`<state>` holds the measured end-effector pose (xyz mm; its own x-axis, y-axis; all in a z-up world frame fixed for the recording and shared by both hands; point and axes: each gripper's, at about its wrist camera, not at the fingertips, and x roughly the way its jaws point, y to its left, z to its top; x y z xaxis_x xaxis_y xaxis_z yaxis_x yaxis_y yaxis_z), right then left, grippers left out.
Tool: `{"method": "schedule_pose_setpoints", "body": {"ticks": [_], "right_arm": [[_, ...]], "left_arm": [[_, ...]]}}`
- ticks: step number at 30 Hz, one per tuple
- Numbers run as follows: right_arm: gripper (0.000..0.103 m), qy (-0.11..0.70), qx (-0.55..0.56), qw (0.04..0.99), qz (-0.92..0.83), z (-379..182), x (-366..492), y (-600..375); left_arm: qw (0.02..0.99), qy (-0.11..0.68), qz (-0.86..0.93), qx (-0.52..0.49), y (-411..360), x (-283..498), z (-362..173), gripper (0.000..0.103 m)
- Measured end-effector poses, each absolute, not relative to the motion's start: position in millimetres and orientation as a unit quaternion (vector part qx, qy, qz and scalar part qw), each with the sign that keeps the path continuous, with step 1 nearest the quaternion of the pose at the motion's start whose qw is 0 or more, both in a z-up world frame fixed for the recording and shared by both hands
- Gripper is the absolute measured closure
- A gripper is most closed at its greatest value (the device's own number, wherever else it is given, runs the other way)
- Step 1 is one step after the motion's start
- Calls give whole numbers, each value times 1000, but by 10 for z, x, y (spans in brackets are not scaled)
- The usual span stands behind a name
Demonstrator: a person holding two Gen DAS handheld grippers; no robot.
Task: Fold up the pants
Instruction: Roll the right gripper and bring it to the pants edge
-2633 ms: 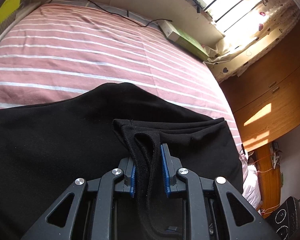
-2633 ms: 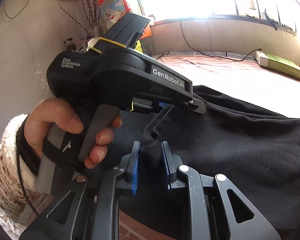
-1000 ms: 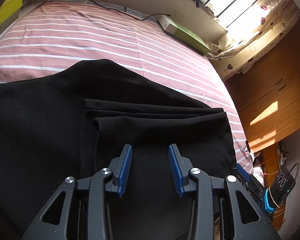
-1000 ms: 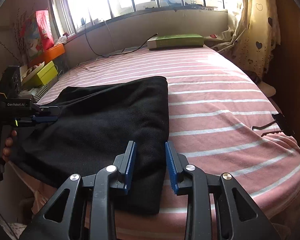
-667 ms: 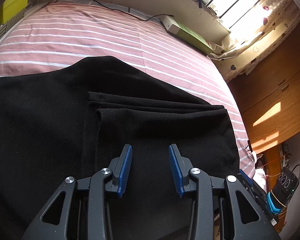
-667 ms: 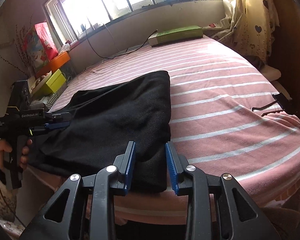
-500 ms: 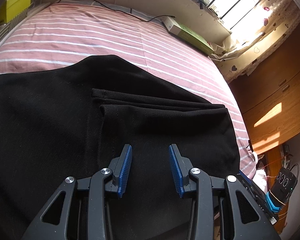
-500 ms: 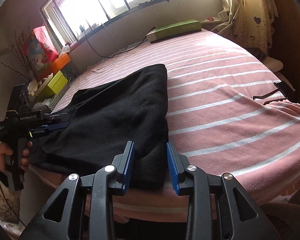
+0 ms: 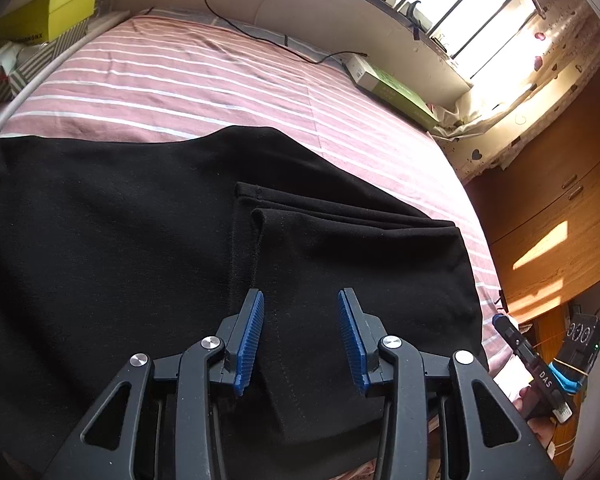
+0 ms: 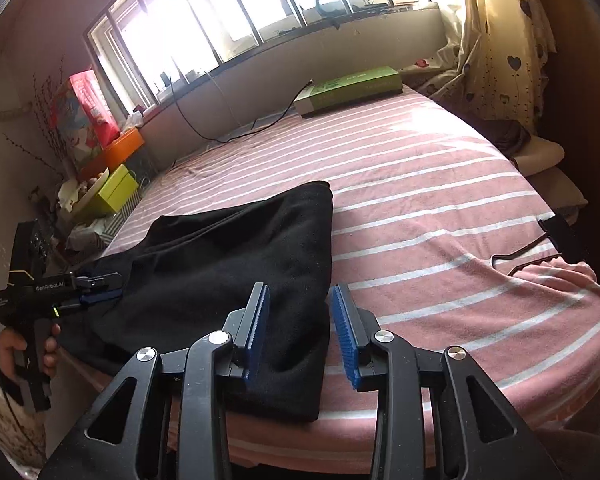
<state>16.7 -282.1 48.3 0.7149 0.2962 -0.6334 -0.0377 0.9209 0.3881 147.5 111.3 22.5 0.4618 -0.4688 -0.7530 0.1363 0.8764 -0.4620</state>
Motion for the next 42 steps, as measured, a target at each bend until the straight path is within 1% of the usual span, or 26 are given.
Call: {"method": "schedule_pose_setpoints", "body": {"ticks": [3, 4, 6, 10, 15, 18, 20, 27, 28, 29, 31, 36, 42], "right_arm": [[60, 385, 236, 887, 97, 344, 317, -2914], [55, 395, 248, 879, 100, 297, 367, -2920], [55, 410, 243, 874, 98, 228, 447, -2892], [55, 406, 253, 872, 106, 203, 536, -2886], [54, 422, 328, 830, 158, 118, 672, -2962], [61, 419, 355, 815, 181, 64, 679, -3059], [67, 424, 355, 811, 193, 41, 693, -3084], [67, 448, 337, 803, 203, 36, 818, -3030], [69, 445, 329, 808, 202, 41, 813, -3002], [75, 442, 318, 815, 198, 49, 801, -2980], [76, 430, 307, 825, 201, 64, 760, -2968], [76, 422, 342, 805, 240, -24, 814, -3056], [75, 433, 301, 815, 242, 4, 925, -2913]], "left_arm": [[840, 481, -183, -170, 1114, 1475, 251, 37], [840, 481, -185, -171, 1110, 1475, 251, 37], [839, 482, -188, -171, 1089, 1471, 245, 37], [838, 479, -202, -167, 1018, 1479, 270, 37], [830, 490, -214, -160, 879, 1532, 195, 36], [827, 495, -216, -156, 820, 1557, 150, 36], [828, 494, -214, -155, 791, 1585, 152, 36], [824, 495, -232, -147, 605, 1631, 195, 36], [824, 497, -231, -145, 580, 1646, 187, 36], [824, 498, -229, -142, 557, 1663, 181, 36], [821, 502, -233, -143, 513, 1692, 157, 36], [814, 507, -248, -138, 327, 1730, 140, 36], [803, 509, -281, -128, -65, 1738, 205, 36]]}}
